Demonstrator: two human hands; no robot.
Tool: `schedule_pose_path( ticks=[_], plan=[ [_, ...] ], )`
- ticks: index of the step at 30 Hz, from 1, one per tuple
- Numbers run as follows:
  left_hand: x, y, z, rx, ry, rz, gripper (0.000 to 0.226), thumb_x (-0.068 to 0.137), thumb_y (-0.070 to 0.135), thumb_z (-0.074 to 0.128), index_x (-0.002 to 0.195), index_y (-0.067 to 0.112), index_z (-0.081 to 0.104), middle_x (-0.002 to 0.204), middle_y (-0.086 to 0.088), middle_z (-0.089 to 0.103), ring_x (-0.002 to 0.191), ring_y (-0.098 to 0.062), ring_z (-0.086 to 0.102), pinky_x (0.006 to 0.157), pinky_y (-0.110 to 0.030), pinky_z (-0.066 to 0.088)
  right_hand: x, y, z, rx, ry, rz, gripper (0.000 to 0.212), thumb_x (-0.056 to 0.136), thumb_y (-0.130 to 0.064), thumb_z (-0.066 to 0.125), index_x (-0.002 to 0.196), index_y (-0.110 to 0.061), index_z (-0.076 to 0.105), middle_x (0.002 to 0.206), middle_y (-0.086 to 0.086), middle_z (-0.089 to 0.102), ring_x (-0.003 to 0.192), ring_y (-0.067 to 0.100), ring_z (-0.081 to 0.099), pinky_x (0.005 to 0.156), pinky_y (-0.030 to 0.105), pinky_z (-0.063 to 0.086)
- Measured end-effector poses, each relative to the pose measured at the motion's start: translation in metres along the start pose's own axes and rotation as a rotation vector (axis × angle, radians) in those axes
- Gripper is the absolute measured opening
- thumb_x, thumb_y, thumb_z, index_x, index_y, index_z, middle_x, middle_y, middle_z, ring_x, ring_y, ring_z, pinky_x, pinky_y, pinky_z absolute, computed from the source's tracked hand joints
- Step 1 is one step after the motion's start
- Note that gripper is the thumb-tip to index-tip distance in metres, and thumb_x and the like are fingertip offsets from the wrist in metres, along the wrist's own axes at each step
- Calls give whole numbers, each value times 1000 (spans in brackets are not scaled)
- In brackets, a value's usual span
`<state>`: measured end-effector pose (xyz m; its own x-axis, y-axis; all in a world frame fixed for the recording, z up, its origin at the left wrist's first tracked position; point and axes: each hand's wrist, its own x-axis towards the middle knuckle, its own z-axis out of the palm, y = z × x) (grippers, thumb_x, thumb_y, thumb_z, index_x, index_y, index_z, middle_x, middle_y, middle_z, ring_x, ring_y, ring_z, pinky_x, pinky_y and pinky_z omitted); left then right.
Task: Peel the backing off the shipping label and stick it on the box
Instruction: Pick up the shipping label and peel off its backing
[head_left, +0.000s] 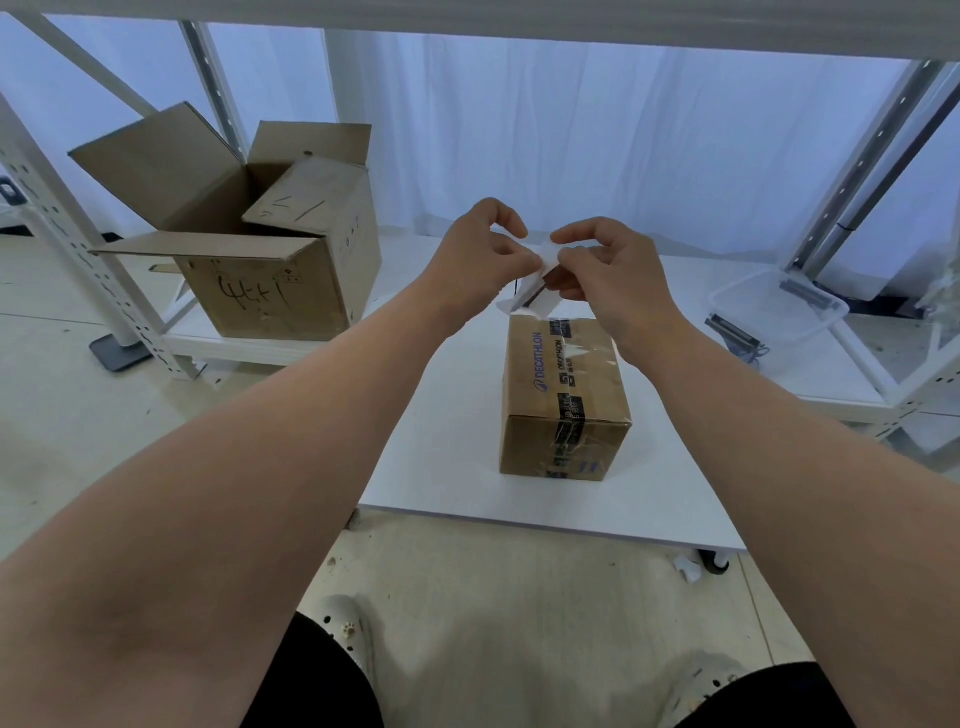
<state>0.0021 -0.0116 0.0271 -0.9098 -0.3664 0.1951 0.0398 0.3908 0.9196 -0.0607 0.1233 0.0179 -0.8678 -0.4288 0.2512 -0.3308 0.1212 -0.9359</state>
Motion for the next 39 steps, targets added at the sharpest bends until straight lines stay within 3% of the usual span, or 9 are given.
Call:
schedule_pose_path(
  ticks=[4,8,15,19,25,27,29,34,39],
  plan=[
    [2,-1,-5,-1,8,-15,23,83,12,65,86,20,43,77,-1,73,80,-24,61,58,-26,40,1,2,-6,-103,-32,-53,22,86,-5,52,99,-17,64,86,8,72,81,16,68,77,29,54],
    [3,0,-10,49,-29,-32,24,85,15,65,82,20,42,79,-9,74,63,-20,49,46,-22,33,2,8,-9,-269,-59,-181,15,87,-14,58,96,-25,64,87,3,67,74,8,61,63,9,48],
    [1,1,-13,81,-105,-42,22,84,14,66,82,19,44,89,-26,71,72,-20,49,50,-23,31,3,13,-9,-376,-34,-283,8,86,-17,61,88,-25,62,85,-3,64,73,4,55,67,14,41],
    [2,0,-15,92,-115,-39,21,84,14,66,82,19,45,94,-30,68,64,-15,47,47,-18,31,3,15,-9,-386,-55,-281,7,84,-15,63,81,-20,59,84,-6,63,76,5,56,68,18,42],
    [3,-1,-19,169,-222,1,19,87,15,63,83,20,45,80,3,73,71,-13,56,56,-27,37,4,18,-8,-414,-90,-295,9,84,-19,64,85,-26,58,94,-3,61,87,14,58,76,26,47],
    [3,-1,-19,192,-225,13,19,87,14,62,83,21,45,83,5,73,71,-6,58,59,-25,41,4,18,-8,-417,-97,-291,9,84,-19,64,84,-26,58,94,-3,59,89,15,58,77,27,48],
    [3,0,-19,179,-225,20,17,88,13,61,86,18,45,85,0,73,60,2,55,50,-16,37,4,17,-7,-417,-97,-285,8,84,-19,65,83,-24,59,92,-4,59,88,15,57,78,28,48],
    [1,0,-20,143,-225,22,18,87,12,62,86,17,45,81,-2,72,55,3,54,44,-11,34,4,16,-7,-409,-101,-271,8,83,-18,66,80,-21,59,88,-7,57,86,12,54,80,31,49],
    [0,1,-21,183,-271,10,18,88,14,63,84,20,46,71,13,73,74,-9,59,61,-27,40,4,18,-7,-433,-120,-300,8,84,-22,67,83,-21,59,89,-6,57,88,13,55,81,33,51]
  ],
)
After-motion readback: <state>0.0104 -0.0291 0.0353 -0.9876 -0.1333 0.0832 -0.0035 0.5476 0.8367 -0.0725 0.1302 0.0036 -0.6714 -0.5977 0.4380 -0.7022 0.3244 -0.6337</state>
